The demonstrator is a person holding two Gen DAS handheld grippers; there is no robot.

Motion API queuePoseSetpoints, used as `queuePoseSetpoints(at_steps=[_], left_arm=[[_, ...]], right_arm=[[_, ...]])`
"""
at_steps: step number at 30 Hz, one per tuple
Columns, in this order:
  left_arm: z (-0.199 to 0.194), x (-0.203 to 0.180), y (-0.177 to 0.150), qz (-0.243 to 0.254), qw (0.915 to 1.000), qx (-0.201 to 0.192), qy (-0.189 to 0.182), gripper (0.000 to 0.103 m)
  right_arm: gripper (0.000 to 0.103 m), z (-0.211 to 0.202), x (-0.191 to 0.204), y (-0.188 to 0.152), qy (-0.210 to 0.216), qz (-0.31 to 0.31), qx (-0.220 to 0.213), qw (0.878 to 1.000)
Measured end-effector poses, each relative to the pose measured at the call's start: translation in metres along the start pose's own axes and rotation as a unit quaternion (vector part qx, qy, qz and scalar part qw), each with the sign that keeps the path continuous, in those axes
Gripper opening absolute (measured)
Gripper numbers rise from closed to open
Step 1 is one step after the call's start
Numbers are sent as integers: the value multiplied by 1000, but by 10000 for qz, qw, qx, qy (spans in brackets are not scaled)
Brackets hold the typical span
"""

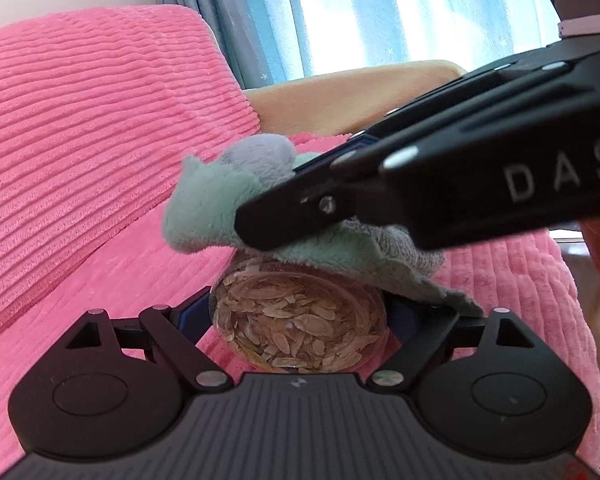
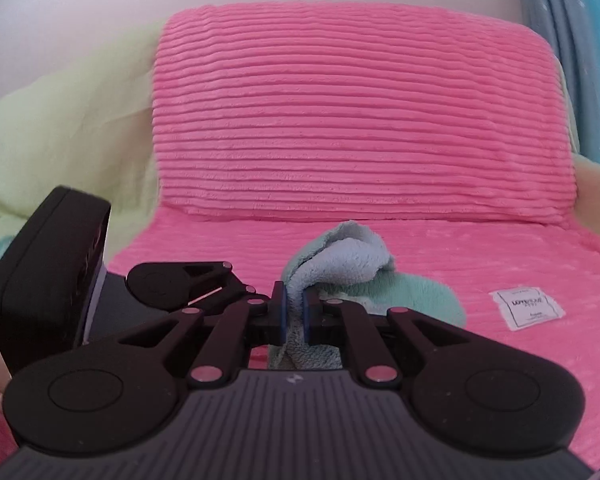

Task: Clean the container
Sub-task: 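Sweep the cloth back and forth over the jar label with the right gripper while the left holds the jar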

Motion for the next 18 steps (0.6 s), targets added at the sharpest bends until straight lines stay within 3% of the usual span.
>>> queuePoseSetpoints(at_steps=[5, 7, 11, 15, 18], left_arm=[[0, -2, 2, 55, 10000, 4, 28, 87], [-2, 0, 2, -98, 9999, -34, -44, 87], [-5, 14, 0, -834, 9955, -142, -419, 87], [-1, 25, -11, -1619, 9834, -125, -809, 88], [1, 27, -13, -1942, 9761, -153, -960, 88]], right_arm=[[5, 6, -35, 9, -726, 318, -253, 9965], [5, 6, -44, 10, -627, 599, -257, 9959], [6, 5, -39, 8, -664, 463, -243, 9964], [6, 4, -42, 8, -626, 574, -239, 9961], [6, 2, -42, 7, -623, 582, -222, 9961]])
Point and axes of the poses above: each gripper's, at about its wrist camera, not at the fingertips, and z roughly the way its jaws point, x to its left, y to its top, the point moved 6 cm from there along z, roughly the way its jaws point, and after that the axes turned 13 degrees about z, right-handed, at the moved point
